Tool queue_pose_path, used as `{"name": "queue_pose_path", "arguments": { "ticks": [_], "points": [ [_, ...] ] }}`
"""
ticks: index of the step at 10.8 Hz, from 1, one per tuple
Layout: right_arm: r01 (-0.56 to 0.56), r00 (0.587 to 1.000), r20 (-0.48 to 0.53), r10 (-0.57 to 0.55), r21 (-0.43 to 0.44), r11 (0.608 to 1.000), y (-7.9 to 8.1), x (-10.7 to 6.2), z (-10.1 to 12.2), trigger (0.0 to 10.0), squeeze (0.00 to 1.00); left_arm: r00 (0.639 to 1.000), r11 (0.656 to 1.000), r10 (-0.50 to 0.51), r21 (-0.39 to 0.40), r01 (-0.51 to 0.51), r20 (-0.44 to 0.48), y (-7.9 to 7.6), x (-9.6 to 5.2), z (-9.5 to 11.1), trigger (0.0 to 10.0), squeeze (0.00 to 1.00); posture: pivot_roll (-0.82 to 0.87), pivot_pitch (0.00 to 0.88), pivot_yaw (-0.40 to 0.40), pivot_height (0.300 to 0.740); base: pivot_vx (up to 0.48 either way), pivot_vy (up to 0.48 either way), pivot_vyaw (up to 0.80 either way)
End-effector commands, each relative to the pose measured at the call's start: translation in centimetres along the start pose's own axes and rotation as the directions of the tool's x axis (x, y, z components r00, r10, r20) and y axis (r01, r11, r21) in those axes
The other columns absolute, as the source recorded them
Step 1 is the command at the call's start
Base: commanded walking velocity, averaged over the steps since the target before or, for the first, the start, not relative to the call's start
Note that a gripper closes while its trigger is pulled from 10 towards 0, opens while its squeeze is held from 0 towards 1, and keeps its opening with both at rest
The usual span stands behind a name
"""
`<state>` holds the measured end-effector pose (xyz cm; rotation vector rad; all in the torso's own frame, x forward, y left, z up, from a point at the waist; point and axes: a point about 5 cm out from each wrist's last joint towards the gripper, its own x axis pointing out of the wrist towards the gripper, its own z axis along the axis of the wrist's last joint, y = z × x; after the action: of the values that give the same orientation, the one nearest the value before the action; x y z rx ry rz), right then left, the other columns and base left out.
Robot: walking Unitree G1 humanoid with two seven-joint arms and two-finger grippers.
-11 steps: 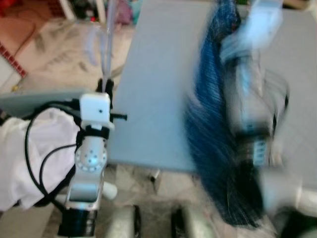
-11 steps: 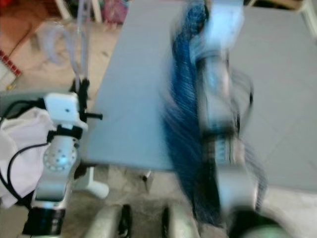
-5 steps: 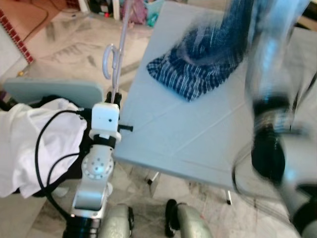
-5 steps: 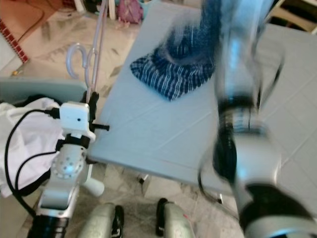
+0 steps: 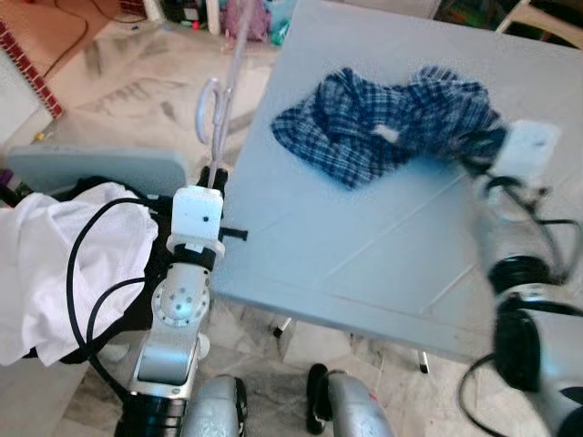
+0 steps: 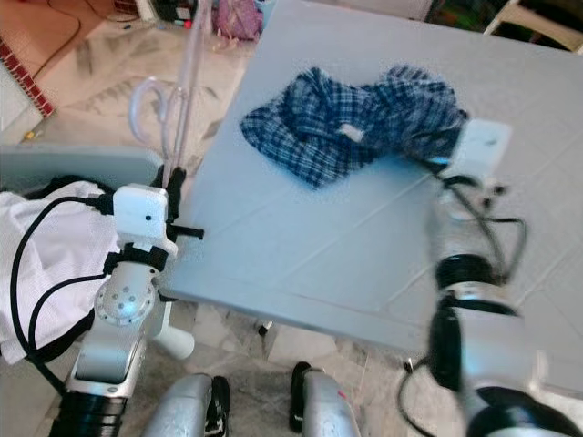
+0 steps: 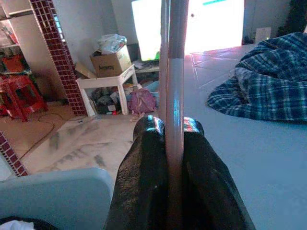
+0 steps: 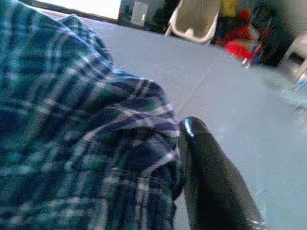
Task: Hang hanger
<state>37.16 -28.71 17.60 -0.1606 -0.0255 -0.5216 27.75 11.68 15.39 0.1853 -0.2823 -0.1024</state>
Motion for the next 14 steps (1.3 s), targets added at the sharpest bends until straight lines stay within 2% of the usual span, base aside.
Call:
{"name": "queue_pose_path", "arguments": {
  "ticks": [1,2,3,4,5,6,7,8,9,10,11,12,13,14],
  "points": [
    [0.028,0.996,-0.078,-0.032,-0.040,0.999,-1.9,-0.2,-1.7,10.0,1.00,1.000,1.000,-0.026,-0.011,0.026,0.002,-0.4,-0.1,0.2,10.0,0.00,0.10,0.199,-0.027,0.740,0.000,0.000,0.00],
    [-0.037,0.984,-0.170,0.046,0.055,0.998,-2.2,-0.7,-3.4,10.0,1.00,0.999,0.999,-0.032,-0.012,0.032,-0.001,-0.4,-0.1,0.1,10.0,0.00,0.08,0.197,-0.022,0.740,0.000,0.000,0.00],
    [-0.296,0.924,-0.230,0.306,0.074,0.952,-0.8,-1.9,-5.1,10.0,1.00,0.999,0.998,-0.054,-0.018,0.054,-0.003,-0.6,0.0,0.0,10.0,0.00,0.07,0.197,-0.017,0.740,0.000,0.000,0.00],
    [-0.458,0.861,-0.236,0.451,0.029,0.888,-0.2,-2.9,-5.7,10.0,1.00,0.998,0.997,-0.068,-0.022,0.068,-0.003,-0.9,0.0,0.0,10.0,0.00,0.06,0.198,-0.011,0.740,0.000,0.000,0.00],
    [-0.704,0.707,-0.220,0.672,-0.141,0.696,0.0,-4.7,-5.7,10.0,1.00,0.996,0.996,-0.089,-0.030,0.089,-0.001,-1.3,0.1,0.0,10.0,0.00,0.04,0.201,-0.005,0.740,0.000,0.000,0.00],
    [-0.750,0.658,-0.089,0.748,-0.168,0.640,0.1,-4.9,-3.5,10.0,1.00,0.996,0.995,-0.094,-0.031,0.094,-0.001,-1.4,0.1,0.0,10.0,0.00,0.04,0.202,-0.002,0.740,0.000,0.000,0.00],
    [-0.809,0.580,0.062,0.812,-0.074,0.583,0.1,-5.1,-0.9,10.0,1.00,0.995,0.995,-0.099,-0.032,0.099,-0.002,-1.5,0.1,-0.1,10.0,0.00,0.04,0.201,-0.001,0.740,0.000,0.000,0.00],
    [-0.872,0.476,0.008,0.879,-0.126,0.473,0.1,-5.6,-0.8,10.0,1.00,0.995,0.994,-0.101,-0.034,0.101,-0.002,-1.6,0.1,-0.1,10.0,0.00,0.04,0.201,-0.003,0.740,0.000,0.000,0.00],
    [-0.805,0.566,-0.001,0.825,-0.217,0.552,-0.5,-4.5,-0.1,10.0,1.00,0.996,0.995,-0.092,-0.030,0.092,-0.008,-1.5,0.0,-0.2,10.0,0.00,0.04,0.203,-0.005,0.740,0.000,0.000,0.00],
    [-0.650,0.726,0.072,0.683,-0.249,0.718,-1.2,-2.6,1.0,10.0,1.00,0.996,0.996,-0.089,-0.030,0.089,-0.011,-1.4,0.0,-0.2,10.0,0.00,0.04,0.203,-0.008,0.740,0.000,0.000,0.00],
    [-0.602,0.761,0.112,0.639,-0.244,0.760,-1.4,-2.3,1.6,10.0,1.00,0.996,0.996,-0.088,-0.030,0.088,-0.011,-1.4,0.0,-0.2,10.0,0.00,0.04,0.203,-0.008,0.740,0.000,0.000,0.00],
    [-0.444,0.855,0.174,0.489,-0.243,0.863,-2.7,-1.4,2.7,10.0,1.00,0.996,0.996,-0.086,-0.028,0.085,-0.012,-1.4,0.0,-0.3,10.0,0.00,0.05,0.203,-0.008,0.740,0.000,0.000,0.00],
    [-0.184,0.929,0.250,0.272,-0.325,0.928,-5.2,-0.7,4.2,10.0,1.00,0.996,0.996,-0.084,-0.024,0.084,-0.013,-1.5,0.0,-0.3,10.0,0.00,0.05,0.204,-0.007,0.740,0.000,0.000,0.00],
    [-0.023,0.934,0.322,0.155,-0.378,0.925,-6.8,-0.4,5.3,10.0,1.00,0.997,0.996,-0.082,-0.021,0.081,-0.017,-1.4,0.0,-0.4,10.0,0.00,0.04,0.204,-0.005,0.740,0.000,0.000,0.00]
  ]
}}
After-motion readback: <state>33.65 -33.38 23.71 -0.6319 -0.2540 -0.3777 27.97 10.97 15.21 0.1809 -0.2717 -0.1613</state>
